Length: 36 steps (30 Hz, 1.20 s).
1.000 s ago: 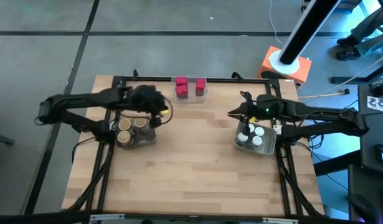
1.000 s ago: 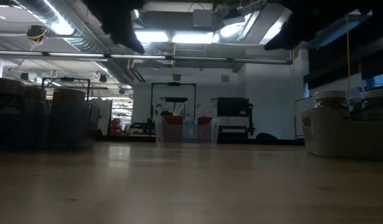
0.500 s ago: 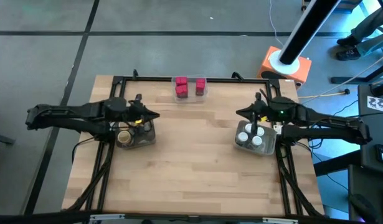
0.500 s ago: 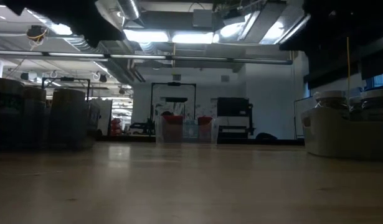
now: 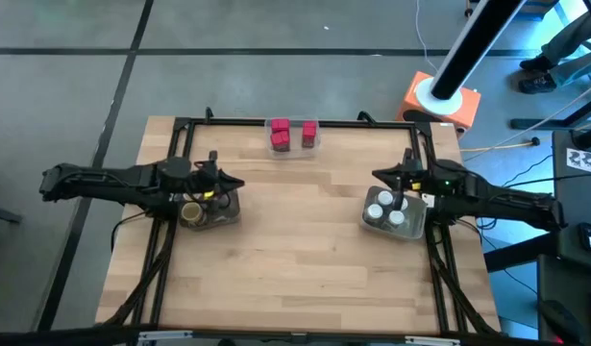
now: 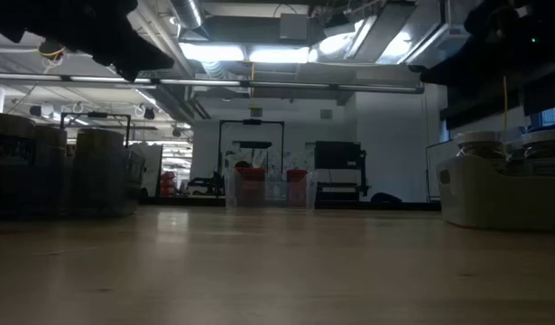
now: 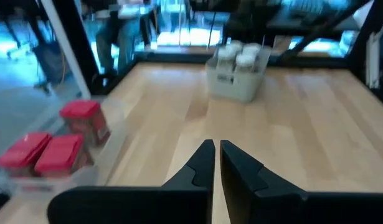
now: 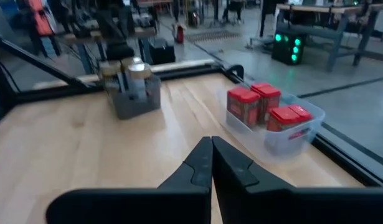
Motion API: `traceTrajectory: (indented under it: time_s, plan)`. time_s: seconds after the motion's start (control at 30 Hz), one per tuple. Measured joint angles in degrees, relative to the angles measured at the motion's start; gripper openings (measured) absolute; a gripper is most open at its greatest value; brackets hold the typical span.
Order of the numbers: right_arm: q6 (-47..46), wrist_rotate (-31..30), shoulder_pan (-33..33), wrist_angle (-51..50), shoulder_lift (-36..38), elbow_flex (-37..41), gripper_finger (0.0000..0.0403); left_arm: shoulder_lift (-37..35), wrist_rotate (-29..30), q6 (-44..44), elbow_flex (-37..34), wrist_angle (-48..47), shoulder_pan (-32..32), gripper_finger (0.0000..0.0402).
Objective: Sort spices by type
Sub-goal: Return to Home Position
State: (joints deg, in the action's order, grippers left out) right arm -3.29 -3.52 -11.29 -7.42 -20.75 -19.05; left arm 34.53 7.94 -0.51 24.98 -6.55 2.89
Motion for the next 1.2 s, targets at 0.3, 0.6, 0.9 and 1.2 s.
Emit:
traceTrajectory:
  time_s: [0.3,0.6,0.9,1.2]
  plan:
    - [-1.58,0.08,0.00,1.36,7.82,5.45,0.0010,-5.11,-0.06,0.35,-8.67,9.18,-1.91,0.0015]
    - [-3.76,0.08,0.02,1.91,12.40,8.30,0.0010,-14.79,-0.06,1.85,-13.37,9.36,-1.92,0.0015]
    - [-4.51,0.08,0.02,3.42,14.60,11.17,0.0010,-23.94,-0.07,1.87,-17.97,9.05,-1.92,0.0015]
    - [-5.34,-0.32,0.02,4.72,14.66,12.87,0.0010,-31.48,-0.09,3.50,-23.42,8.78,-1.92,0.0015]
